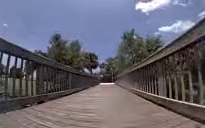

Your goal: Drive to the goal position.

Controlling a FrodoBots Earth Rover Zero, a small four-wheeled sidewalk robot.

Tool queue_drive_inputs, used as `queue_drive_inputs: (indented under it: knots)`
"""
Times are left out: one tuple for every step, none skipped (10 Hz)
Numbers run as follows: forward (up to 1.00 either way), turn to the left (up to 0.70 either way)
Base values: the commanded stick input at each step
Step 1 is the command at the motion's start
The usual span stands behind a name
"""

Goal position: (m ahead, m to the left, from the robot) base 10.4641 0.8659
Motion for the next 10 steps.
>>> queue_drive_inputs:
  knots:
    - [0.85, 0.0]
    - [0.85, 0.0]
    - [0.85, 0.0]
    - [0.85, 0.0]
    - [0.85, 0.0]
    - [0.85, 0.0]
    - [0.85, 0.0]
    - [0.85, 0.0]
    - [0.85, 0.0]
    - [0.85, 0.0]
